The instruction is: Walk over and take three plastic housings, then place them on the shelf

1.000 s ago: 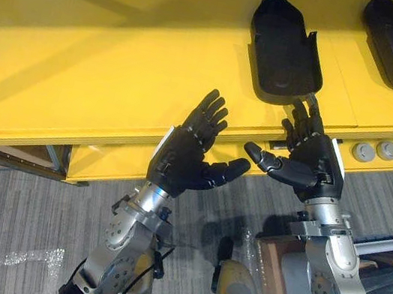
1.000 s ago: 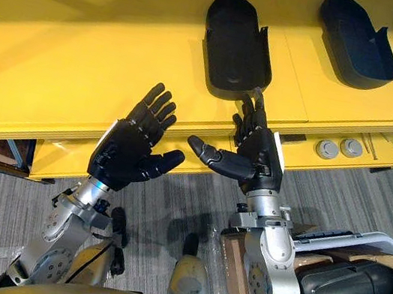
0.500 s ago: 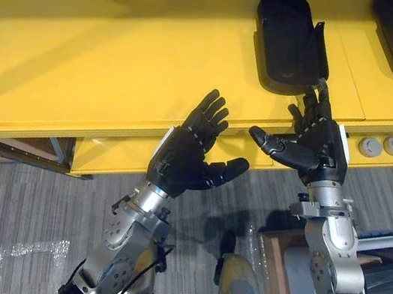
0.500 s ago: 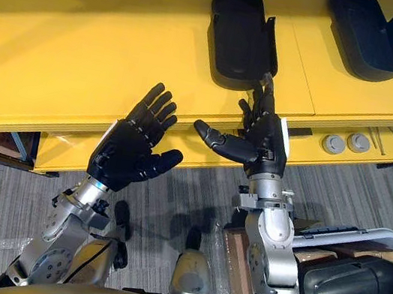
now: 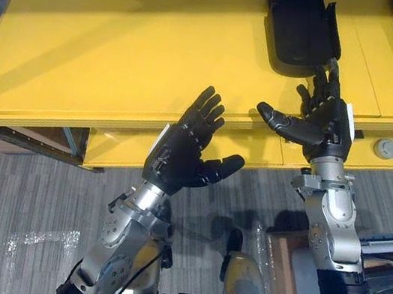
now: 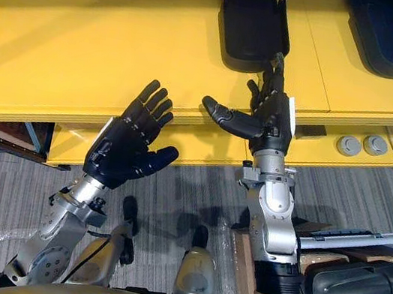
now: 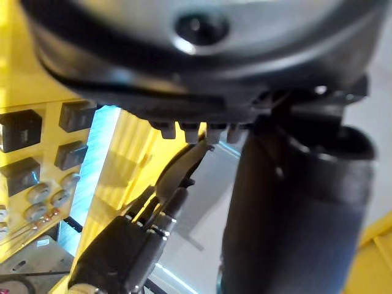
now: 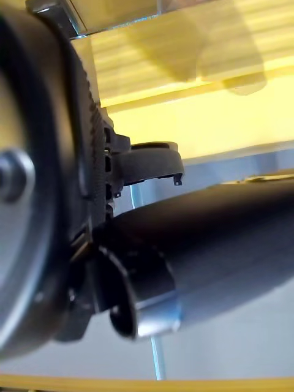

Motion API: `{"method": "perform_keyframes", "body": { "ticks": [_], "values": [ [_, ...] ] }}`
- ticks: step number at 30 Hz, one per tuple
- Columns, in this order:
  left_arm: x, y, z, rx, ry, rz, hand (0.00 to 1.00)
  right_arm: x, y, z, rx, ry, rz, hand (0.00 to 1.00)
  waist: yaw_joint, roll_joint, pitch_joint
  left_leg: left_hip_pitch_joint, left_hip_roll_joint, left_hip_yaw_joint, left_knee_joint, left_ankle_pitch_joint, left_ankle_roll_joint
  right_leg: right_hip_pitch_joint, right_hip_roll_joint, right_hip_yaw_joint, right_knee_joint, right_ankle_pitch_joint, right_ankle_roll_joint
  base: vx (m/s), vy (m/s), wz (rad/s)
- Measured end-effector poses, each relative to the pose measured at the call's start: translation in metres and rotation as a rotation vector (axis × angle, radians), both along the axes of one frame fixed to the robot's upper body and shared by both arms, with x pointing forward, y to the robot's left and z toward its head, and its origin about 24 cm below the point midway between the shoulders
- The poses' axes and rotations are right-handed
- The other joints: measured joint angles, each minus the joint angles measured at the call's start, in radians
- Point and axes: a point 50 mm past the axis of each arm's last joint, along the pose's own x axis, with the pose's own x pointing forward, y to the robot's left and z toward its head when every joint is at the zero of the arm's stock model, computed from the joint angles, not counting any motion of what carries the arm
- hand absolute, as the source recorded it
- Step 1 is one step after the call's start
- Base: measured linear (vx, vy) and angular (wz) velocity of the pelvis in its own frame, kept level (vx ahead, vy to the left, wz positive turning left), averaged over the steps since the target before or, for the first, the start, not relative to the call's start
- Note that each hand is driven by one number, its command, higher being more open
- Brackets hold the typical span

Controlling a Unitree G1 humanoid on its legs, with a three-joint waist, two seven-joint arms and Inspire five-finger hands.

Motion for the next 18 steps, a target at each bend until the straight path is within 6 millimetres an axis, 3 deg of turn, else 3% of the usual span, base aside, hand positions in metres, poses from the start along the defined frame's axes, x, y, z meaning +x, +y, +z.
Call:
{"method": "perform_keyframes", "body": {
  "ticks": [10,13,18],
  "values": [
    [-0.001,-0.001,0.0,0.0,-0.006,-0.01,1.0,0.005,-0.001,0.001,-0.001,0.006,0.0,1.0,-0.002,0.002,-0.001,0.004,0.0,-0.01,0.0,0.002,-0.001,0.001,-0.001,-0.009,0.011,-0.011,0.0,0.0,-0.007,0.03],
    [-0.003,-0.001,-0.003,-0.012,0.009,-0.003,1.0,-0.01,-0.004,-0.003,-0.005,0.011,0.003,1.0,0.003,0.012,-0.007,0.006,-0.003,-0.022,-0.001,-0.001,-0.005,0.013,-0.003,-0.025,0.007,-0.017,-0.001,0.04,-0.016,0.14],
    [-0.009,-0.004,-0.008,-0.028,0.039,-0.003,1.0,-0.056,-0.002,-0.031,0.078,0.059,-0.01,1.0,0.002,0.034,-0.065,0.007,-0.021,-0.065,-0.001,-0.014,-0.01,0.051,-0.016,-0.084,-0.003,-0.041,0.011,0.1,-0.036,0.3]
  ]
}}
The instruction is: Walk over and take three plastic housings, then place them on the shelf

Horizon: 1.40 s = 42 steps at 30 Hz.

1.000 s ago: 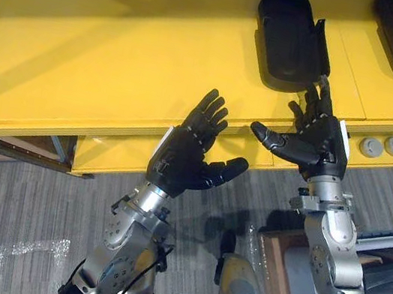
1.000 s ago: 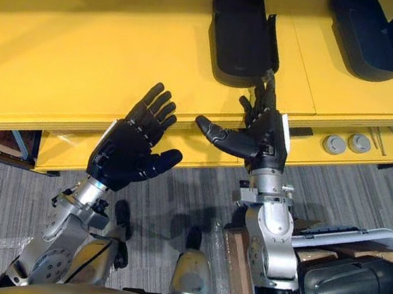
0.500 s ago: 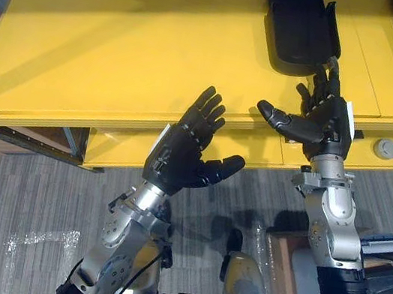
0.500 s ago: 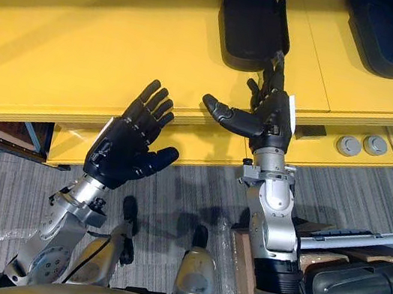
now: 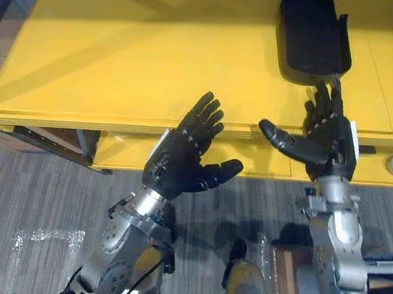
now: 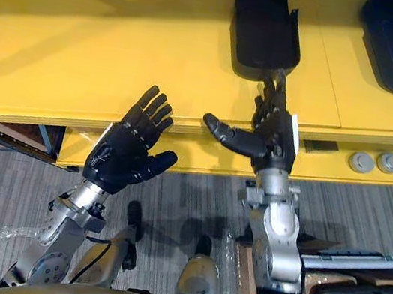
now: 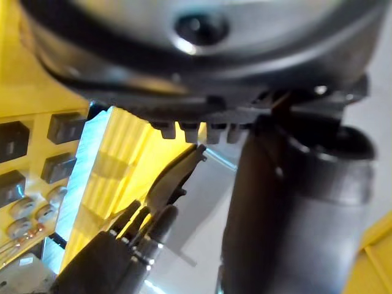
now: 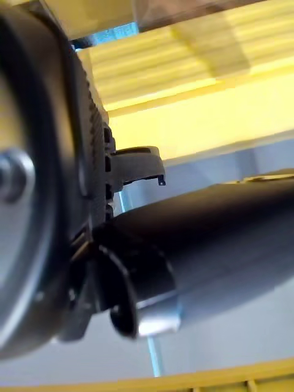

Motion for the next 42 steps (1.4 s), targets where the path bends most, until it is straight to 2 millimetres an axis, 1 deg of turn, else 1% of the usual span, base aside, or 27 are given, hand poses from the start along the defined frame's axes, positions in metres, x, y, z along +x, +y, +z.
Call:
{"method": "perform_keyframes", "body": {
  "ticks": [1,3,4,5,6,8,10,12,14,17,21,24,25,26,27,28,29,31,34,35,36,37,38,39,40,41,42],
  "values": [
    [0.0,-0.004,0.001,-0.01,-0.002,-0.006,1.0,-0.009,0.008,-0.009,0.04,0.025,-0.006,1.0,0.003,-0.002,-0.027,0.0,-0.003,-0.001,0.0,-0.003,0.0,0.004,-0.002,-0.002,-0.006,-0.001,0.001,0.13,-0.033,0.15],
    [0.0,-0.008,0.004,-0.024,-0.009,-0.013,1.0,-0.017,0.02,-0.017,0.082,0.056,0.007,1.0,0.004,-0.012,-0.058,0.003,-0.006,-0.001,0.0,0.001,0.005,0.011,-0.003,-0.002,-0.01,-0.001,0.002,0.12,-0.041,0.04],
    [0.001,-0.013,0.01,-0.028,-0.03,-0.03,1.0,-0.022,0.034,-0.023,0.118,0.082,0.048,1.0,0.002,-0.024,-0.072,0.016,-0.008,-0.001,0.0,0.0,0.006,0.033,-0.004,-0.004,-0.021,-0.001,0.002,0.12,-0.051,0.04],
    [0.002,-0.015,0.012,-0.03,-0.038,-0.036,1.0,-0.023,0.038,-0.025,0.129,0.092,0.064,1.0,0.003,-0.027,-0.081,0.017,-0.009,-0.001,0.0,0.0,0.006,0.039,-0.004,-0.005,-0.023,-0.001,0.002,0.1,-0.051,0.03],
    [0.003,-0.019,0.018,-0.034,-0.06,-0.052,1.0,-0.024,0.048,-0.027,0.143,0.103,0.097,1.0,0.004,-0.033,-0.089,0.026,-0.009,-0.001,0.0,0.0,0.005,0.043,-0.004,-0.005,-0.023,-0.001,0.002,0.03,-0.025,0.0],
    [0.006,-0.023,0.023,-0.028,-0.075,-0.064,1.0,-0.025,0.059,-0.028,0.139,0.111,0.121,1.0,0.008,-0.037,-0.102,0.04,-0.009,-0.001,0.0,-0.007,0.002,0.06,-0.004,-0.006,-0.028,-0.002,0.004,0.0,0.0,0.0],
    [0.006,-0.023,0.024,-0.023,-0.082,-0.054,1.0,-0.026,0.061,-0.027,0.152,0.109,0.109,1.0,0.015,-0.038,-0.115,0.051,-0.009,0.001,-0.001,-0.017,0.003,0.074,-0.003,-0.006,-0.037,-0.002,0.005,-0.03,0.009,-0.01],
    [0.005,-0.023,0.025,-0.02,-0.074,-0.062,1.0,-0.026,0.056,-0.026,0.163,0.092,0.059,1.0,0.025,-0.04,-0.142,0.051,-0.009,0.003,-0.004,-0.025,0.0,0.074,-0.003,-0.005,-0.042,-0.002,0.006,-0.06,0.022,-0.01],
    [0.004,-0.022,0.025,-0.019,-0.067,-0.062,1.0,-0.025,0.054,-0.024,0.173,0.08,0.028,1.0,0.027,-0.046,-0.158,0.051,-0.008,0.007,-0.004,-0.025,0.003,0.074,-0.002,0.0,-0.048,-0.001,0.004,-0.03,0.013,-0.06],
    [0.004,-0.013,0.022,-0.017,-0.056,-0.036,1.0,-0.025,0.048,-0.023,0.183,0.077,-0.027,1.0,0.024,-0.056,-0.188,0.053,-0.008,0.02,-0.004,-0.022,0.002,0.073,-0.003,0.014,-0.06,0.008,0.005,-0.01,0.011,-0.13],
    [0.004,-0.007,0.024,-0.028,-0.076,-0.045,1.0,-0.025,0.033,-0.022,0.154,0.07,-0.135,1.0,0.025,-0.066,-0.196,0.063,-0.005,0.038,-0.005,-0.024,0.003,0.073,-0.002,0.035,-0.062,0.013,0.006,-0.01,0.006,-0.13],
    [0.003,-0.008,0.025,-0.049,-0.084,-0.088,1.0,-0.027,0.024,-0.024,0.16,0.081,-0.197,1.0,0.025,-0.067,-0.201,0.067,-0.001,0.066,-0.005,-0.027,0.005,0.066,0.001,0.062,-0.075,0.025,0.003,0.0,0.019,-0.3],
    [0.002,-0.011,0.025,-0.054,-0.08,-0.125,1.0,-0.032,0.017,-0.029,0.162,0.106,-0.245,1.0,0.024,-0.069,-0.211,0.067,0.004,0.1,-0.005,-0.032,0.005,0.048,0.003,0.096,-0.083,0.037,0.003,0.01,0.028,-0.55],
    [0.002,-0.013,0.024,-0.054,-0.078,-0.133,1.0,-0.035,0.013,-0.032,0.162,0.119,-0.265,1.0,0.021,-0.071,-0.214,0.069,0.006,0.114,-0.005,-0.035,0.004,0.042,0.003,0.112,-0.087,0.042,0.004,0.03,0.026,-0.78],
    [0.001,-0.017,0.024,-0.054,-0.07,-0.153,1.0,-0.042,0.005,-0.038,0.163,0.145,-0.315,1.0,0.016,-0.073,-0.218,0.076,0.008,0.146,-0.005,-0.039,0.008,0.032,0.004,0.146,-0.095,0.054,0.005,0.04,0.018,-0.79],
    [0.0,-0.02,0.022,-0.051,-0.059,-0.173,1.0,-0.049,-0.005,-0.043,0.163,0.171,-0.371,1.0,-0.001,-0.076,-0.219,0.089,0.008,0.177,-0.005,-0.043,0.01,0.026,0.003,0.178,-0.099,0.061,0.009,0.04,0.016,-0.8],
    [0.0,-0.022,0.021,-0.05,-0.054,-0.18,1.0,-0.053,-0.01,-0.045,0.162,0.183,-0.398,1.0,-0.012,-0.077,-0.219,0.097,0.008,0.189,-0.005,-0.046,0.01,0.025,0.003,0.193,-0.1,0.062,0.008,0.04,0.01,-0.79],
    [0.001,-0.028,0.016,-0.038,-0.036,-0.209,1.0,-0.068,-0.032,-0.05,0.157,0.212,-0.492,1.0,-0.059,-0.078,-0.223,0.12,0.01,0.25,-0.005,-0.062,0.008,0.014,0.003,0.255,-0.111,0.073,0.012,0.03,0.006,-0.76],
    [0.005,-0.038,0.012,0.001,-0.021,-0.246,1.0,-0.079,-0.047,-0.052,0.158,0.224,-0.537,1.0,-0.097,-0.084,-0.23,0.143,0.021,0.315,-0.004,-0.086,-0.007,-0.01,0.017,0.327,-0.111,0.081,0.012,0.01,-0.005,-0.79],
    [0.005,-0.042,0.012,0.011,-0.016,-0.253,1.0,-0.081,-0.048,-0.053,0.168,0.228,-0.526,1.0,-0.111,-0.088,-0.234,0.151,0.021,0.307,0.0,-0.095,-0.015,-0.02,0.025,0.356,-0.111,0.085,0.007,0.01,-0.021,-0.71],
    [0.005,-0.043,0.012,0.011,-0.012,-0.252,1.0,-0.081,-0.047,-0.053,0.167,0.227,-0.511,1.0,-0.112,-0.091,-0.234,0.155,0.018,0.286,0.001,-0.103,-0.019,-0.025,0.031,0.374,-0.111,0.087,0.004,0.02,-0.027,-0.77],
    [0.005,-0.044,0.012,0.009,-0.001,-0.244,1.0,-0.079,-0.044,-0.054,0.174,0.224,-0.475,1.0,-0.109,-0.101,-0.239,0.152,0.006,0.224,0.012,-0.123,-0.021,-0.038,0.037,0.405,-0.111,0.092,0.001,0.03,-0.019,-0.94],
    [0.006,-0.042,0.011,0.009,0.016,-0.22,1.0,-0.075,-0.035,-0.054,0.198,0.219,-0.404,1.0,-0.095,-0.102,-0.242,0.141,-0.006,0.135,0.068,-0.169,-0.019,-0.04,0.049,0.448,-0.112,0.094,-0.001,0.02,-0.022,-1.1],
    [0.006,-0.041,0.01,0.008,0.031,-0.197,1.0,-0.071,-0.024,-0.054,0.199,0.223,-0.331,1.0,-0.079,-0.109,-0.242,0.116,-0.011,0.064,0.146,-0.228,-0.021,-0.041,0.06,0.477,-0.111,0.095,-0.002,0.01,-0.015,-0.95],
    [0.006,-0.039,0.01,0.008,0.036,-0.183,1.0,-0.069,-0.018,-0.055,0.197,0.225,-0.291,1.0,-0.072,-0.108,-0.244,0.102,-0.012,0.035,0.19,-0.259,-0.02,-0.042,0.067,0.488,-0.11,0.096,-0.005,0.0,-0.012,-0.74],
    [0.005,-0.035,0.01,0.019,0.036,-0.152,1.0,-0.063,-0.004,-0.054,0.192,0.228,-0.205,1.0,-0.052,-0.103,-0.248,0.064,-0.011,-0.021,0.276,-0.32,-0.018,-0.048,0.084,0.507,-0.108,0.1,-0.011,0.0,0.005,-0.52],
    [0.003,-0.031,0.009,0.016,0.04,-0.13,1.0,-0.058,0.005,-0.053,0.19,0.225,-0.145,1.0,-0.041,-0.096,-0.252,0.041,-0.01,-0.053,0.328,-0.352,-0.019,-0.052,0.095,0.515,-0.108,0.104,-0.016,0.01,0.023,-0.52]
  ]
}}
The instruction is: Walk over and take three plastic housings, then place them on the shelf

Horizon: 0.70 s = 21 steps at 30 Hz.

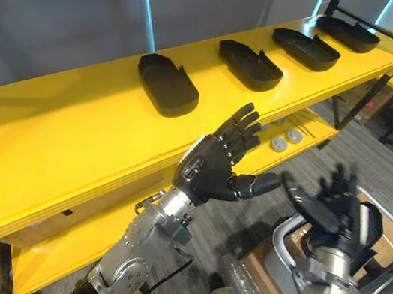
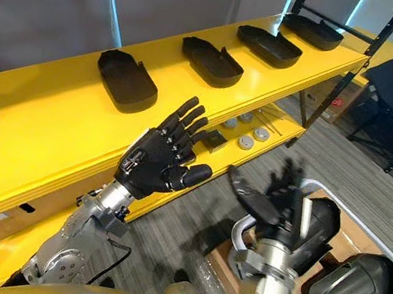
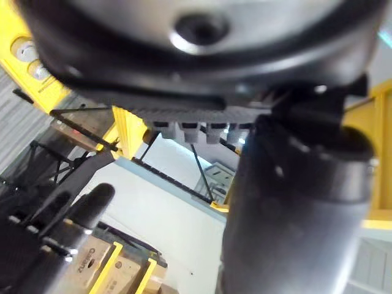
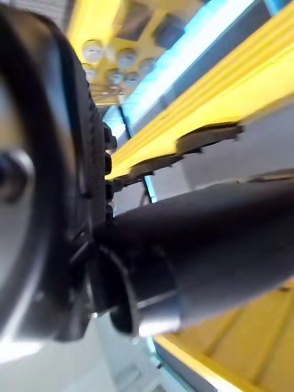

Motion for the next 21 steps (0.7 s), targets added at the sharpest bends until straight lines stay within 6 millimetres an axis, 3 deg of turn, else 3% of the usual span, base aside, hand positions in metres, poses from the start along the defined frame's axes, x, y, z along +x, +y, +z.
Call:
{"method": "perform_keyframes", "body": {
  "ticks": [1,4,6,9,11,12,15,17,19,20,21],
  "values": [
    [-0.002,0.004,-0.002,-0.005,0.013,0.022,1.0,0.006,0.017,0.002,0.015,-0.008,0.082,1.0,0.027,0.012,-0.007,-0.033,0.006,-0.036,0.079,-0.042,0.004,-0.003,0.019,0.009,0.001,0.002,-0.004,0.01,0.03,-0.27],
    [-0.005,0.007,-0.001,0.02,-0.012,0.061,1.0,0.009,0.038,-0.002,0.091,0.027,0.158,1.0,0.069,0.018,-0.011,-0.067,0.024,-0.043,0.17,-0.088,0.011,-0.019,0.042,0.012,0.045,0.002,-0.003,0.02,0.043,-0.12],
    [-0.005,0.009,0.003,0.053,-0.056,0.087,1.0,0.005,0.047,-0.008,0.14,0.066,0.155,1.0,0.072,0.008,-0.002,-0.071,0.033,-0.053,0.213,-0.115,0.015,-0.033,0.057,0.018,0.092,0.002,-0.001,0.01,0.089,-0.27],
    [-0.006,0.009,0.009,0.052,-0.089,0.091,1.0,-0.014,0.042,-0.023,0.196,0.131,0.087,1.0,0.068,-0.017,0.044,-0.016,0.06,0.0,0.26,-0.16,0.029,-0.052,0.08,-0.015,0.201,0.002,0.003,-0.05,0.109,-0.81],
    [-0.008,0.009,0.011,0.047,-0.094,0.093,1.0,-0.027,0.034,-0.03,0.185,0.168,0.083,1.0,0.081,-0.04,0.065,0.019,0.067,0.095,0.258,-0.173,0.047,-0.048,0.043,-0.122,0.172,-0.007,0.0,-0.2,0.06,-1.23],
    [-0.007,0.008,0.011,0.042,-0.088,0.1,1.0,-0.028,0.031,-0.032,0.173,0.169,0.109,1.0,0.072,-0.036,0.071,0.023,0.086,0.141,0.256,-0.176,0.069,-0.063,0.022,-0.174,0.194,-0.013,-0.011,-0.23,0.094,-1.13],
    [-0.004,0.014,0.008,0.061,-0.06,0.132,1.0,-0.02,0.035,-0.032,0.162,0.129,0.177,1.0,0.073,-0.034,0.069,0.035,0.124,0.235,0.176,-0.12,0.072,-0.112,-0.047,-0.293,0.319,-0.04,-0.028,-0.14,0.027,-0.93],
    [-0.001,0.019,0.004,0.08,-0.038,0.157,1.0,-0.007,0.043,-0.034,0.158,0.118,0.216,1.0,0.084,-0.028,0.072,0.043,0.156,0.271,0.145,-0.087,0.056,-0.105,-0.109,-0.349,0.411,-0.062,-0.065,-0.09,-0.142,-0.76],
    [0.002,0.027,-0.001,0.098,-0.02,0.194,1.0,0.006,0.053,-0.039,0.16,0.134,0.236,1.0,0.099,-0.032,0.073,0.042,0.188,0.288,0.145,-0.07,0.028,-0.069,-0.204,-0.393,0.489,-0.059,-0.092,-0.07,-0.268,-0.53],
    [0.004,0.035,-0.002,0.109,-0.006,0.223,1.0,0.013,0.06,-0.041,0.162,0.145,0.243,1.0,0.103,-0.053,0.075,0.04,0.198,0.284,0.144,-0.058,-0.006,-0.032,-0.255,-0.428,0.478,0.046,-0.123,-0.08,-0.292,-0.28],
    [0.005,0.036,-0.004,0.114,0.004,0.227,1.0,0.014,0.061,-0.042,0.162,0.152,0.238,1.0,0.104,-0.044,0.081,0.039,0.205,0.261,0.131,-0.05,-0.021,-0.039,-0.232,-0.458,0.486,0.051,-0.123,-0.09,-0.295,-0.46]
  ]
}}
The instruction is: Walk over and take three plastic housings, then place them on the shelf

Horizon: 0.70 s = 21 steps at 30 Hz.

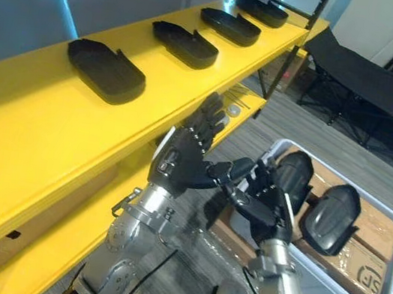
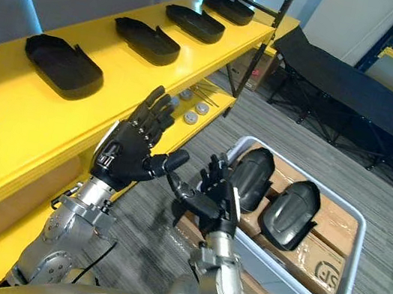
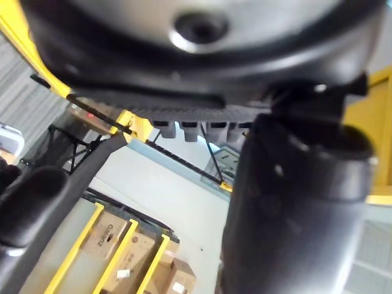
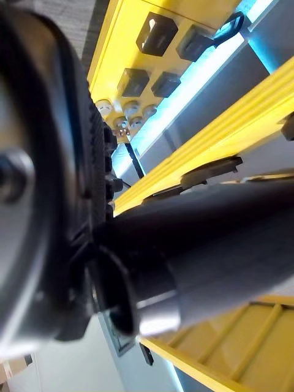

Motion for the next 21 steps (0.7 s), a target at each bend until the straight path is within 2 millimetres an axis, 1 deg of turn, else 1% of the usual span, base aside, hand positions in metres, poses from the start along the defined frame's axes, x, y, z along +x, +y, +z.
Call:
{"method": "perform_keyframes", "body": {
  "ticks": [1,2,3,4,5,6,7,8,9,10,11,12,13,14,15,16,17,18,19,20,21],
  "values": [
    [0.0,0.001,-0.004,0.004,0.03,-0.005,1.0,0.003,-0.001,0.0,-0.025,0.008,-0.02,1.0,0.016,0.016,0.002,0.002,-0.015,-0.068,-0.037,-0.001,-0.007,-0.031,0.016,-0.026,0.008,0.032,-0.037,-0.06,-0.102,-0.53],
    [-0.001,0.0,-0.005,0.002,0.039,-0.012,1.0,0.003,-0.002,0.0,-0.047,0.009,-0.029,1.0,0.021,0.033,0.001,0.011,-0.011,-0.089,-0.054,0.01,0.009,-0.038,0.034,-0.027,-0.004,0.045,-0.047,-0.03,-0.099,-0.92],
    [-0.003,0.0,-0.006,0.004,0.046,-0.024,1.0,0.004,-0.004,0.0,-0.061,0.012,-0.044,1.0,0.018,0.069,-0.004,0.033,0.041,-0.074,-0.097,0.037,-0.014,-0.036,0.091,-0.018,-0.057,0.059,-0.018,0.0,-0.137,-0.97],
    [-0.003,0.002,-0.006,0.008,0.037,-0.04,1.0,0.003,0.0,0.001,-0.07,0.008,-0.049,1.0,0.012,0.056,-0.001,0.041,0.062,-0.038,-0.115,0.057,-0.037,-0.037,0.097,-0.02,-0.048,-0.01,-0.037,0.0,-0.192,-0.86],
    [-0.002,0.002,-0.005,-0.006,0.036,-0.047,1.0,0.002,0.001,0.0,-0.072,0.01,-0.051,1.0,0.007,0.032,0.001,0.042,0.061,-0.03,-0.114,0.06,-0.043,-0.04,0.079,-0.018,-0.037,-0.044,-0.028,0.0,-0.268,-0.52],
    [-0.002,0.001,-0.005,-0.017,0.039,-0.053,1.0,-0.002,0.002,-0.003,-0.087,0.026,-0.051,1.0,-0.002,-0.016,0.002,0.036,0.067,-0.026,-0.105,0.072,-0.069,-0.014,0.063,-0.017,-0.084,-0.075,0.03,0.01,-0.333,-0.26],
    [-0.003,0.0,-0.005,-0.045,0.052,-0.059,1.0,-0.008,0.0,-0.006,-0.086,0.041,-0.046,1.0,-0.01,-0.04,0.002,0.024,0.092,-0.034,-0.093,0.081,-0.099,0.028,0.093,-0.03,-0.148,-0.136,0.114,0.02,-0.42,-0.25],
    [-0.003,-0.001,-0.006,-0.056,0.06,-0.06,1.0,-0.01,-0.001,-0.008,-0.087,0.048,-0.043,1.0,-0.011,-0.044,0.0,0.02,0.099,-0.032,-0.094,0.087,-0.112,0.035,0.106,-0.037,-0.173,-0.166,0.135,0.03,-0.443,-0.25],
    [-0.002,-0.003,-0.008,-0.09,0.084,-0.062,1.0,-0.014,-0.006,-0.011,-0.094,0.059,-0.043,1.0,-0.017,-0.047,0.002,0.019,0.121,-0.035,-0.101,0.105,-0.131,0.048,0.13,-0.061,-0.205,-0.216,0.142,0.01,-0.341,-0.06],
    [0.0,-0.011,-0.014,-0.123,0.124,-0.064,1.0,-0.016,-0.016,-0.013,-0.129,0.072,-0.057,1.0,-0.04,-0.004,0.023,0.022,0.142,-0.055,-0.119,0.126,-0.098,0.058,0.156,-0.085,-0.205,-0.222,0.127,-0.01,-0.268,0.06],
    [0.0,-0.015,-0.017,-0.14,0.145,-0.064,1.0,-0.018,-0.02,-0.014,-0.146,0.078,-0.062,1.0,-0.046,0.014,0.028,0.023,0.142,-0.066,-0.128,0.137,-0.078,0.053,0.161,-0.085,-0.197,-0.227,0.118,-0.03,-0.237,0.02],
    [-0.002,-0.023,-0.022,-0.181,0.183,-0.084,1.0,-0.018,-0.031,-0.015,-0.197,0.087,-0.071,1.0,-0.044,0.04,0.03,0.021,0.133,-0.084,-0.135,0.157,-0.042,0.032,0.164,-0.069,-0.182,-0.237,0.103,-0.02,-0.228,-0.32],
    [-0.005,-0.029,-0.027,-0.193,0.212,-0.103,1.0,-0.018,-0.04,-0.017,-0.235,0.098,-0.09,1.0,-0.04,0.05,0.032,0.023,0.103,-0.115,-0.13,0.15,-0.031,0.02,0.162,-0.044,-0.176,-0.241,0.095,0.0,-0.17,-0.41],
    [-0.007,-0.032,-0.029,-0.193,0.222,-0.114,1.0,-0.019,-0.044,-0.017,-0.245,0.104,-0.102,1.0,-0.041,0.056,0.03,0.027,0.079,-0.131,-0.124,0.133,-0.027,0.02,0.157,-0.035,-0.176,-0.241,0.094,0.03,-0.068,-0.42],
    [-0.01,-0.035,-0.031,-0.19,0.227,-0.14,1.0,-0.02,-0.05,-0.018,-0.258,0.116,-0.131,1.0,-0.04,0.061,0.027,0.04,0.029,-0.145,-0.109,0.09,-0.029,0.023,0.149,-0.015,-0.177,-0.241,0.092,0.04,-0.018,-0.29],
    [-0.011,-0.036,-0.031,-0.19,0.222,-0.153,1.0,-0.02,-0.053,-0.018,-0.262,0.119,-0.145,1.0,-0.04,0.063,0.026,0.041,0.006,-0.157,-0.099,0.066,-0.032,0.023,0.147,-0.008,-0.179,-0.24,0.091,0.04,0.017,-0.41],
    [-0.012,-0.036,-0.031,-0.187,0.207,-0.174,1.0,-0.019,-0.058,-0.018,-0.272,0.126,-0.177,1.0,-0.035,0.063,0.026,0.041,-0.049,-0.197,-0.099,0.014,-0.025,0.022,0.146,0.01,-0.187,-0.231,0.089,0.02,0.048,-0.33],
    [-0.012,-0.036,-0.031,-0.186,0.202,-0.177,1.0,-0.018,-0.06,-0.019,-0.279,0.128,-0.188,1.0,-0.033,0.063,0.026,0.041,-0.068,-0.213,-0.106,0.002,-0.022,0.02,0.145,0.016,-0.191,-0.226,0.091,0.02,0.092,-0.44],
    [-0.012,-0.034,-0.031,-0.181,0.195,-0.178,1.0,-0.017,-0.064,-0.019,-0.299,0.132,-0.212,1.0,-0.024,0.057,0.025,0.055,-0.088,-0.229,-0.128,0.0,-0.02,0.009,0.142,0.037,-0.189,-0.222,0.095,0.01,0.11,-0.52],
    [-0.011,-0.033,-0.03,-0.182,0.184,-0.181,1.0,-0.016,-0.068,-0.019,-0.328,0.129,-0.239,1.0,-0.012,0.059,0.023,0.073,-0.11,-0.225,-0.162,0.006,-0.02,-0.012,0.135,0.065,-0.186,-0.213,0.109,-0.01,0.128,-0.6],
    [-0.012,-0.031,-0.031,-0.194,0.185,-0.192,1.0,-0.015,-0.071,-0.019,-0.353,0.133,-0.267,1.0,-0.011,0.054,0.025,0.07,-0.13,-0.202,-0.171,0.011,-0.015,-0.026,0.128,0.087,-0.194,-0.198,0.125,-0.01,0.105,-0.52]
  ]
}}
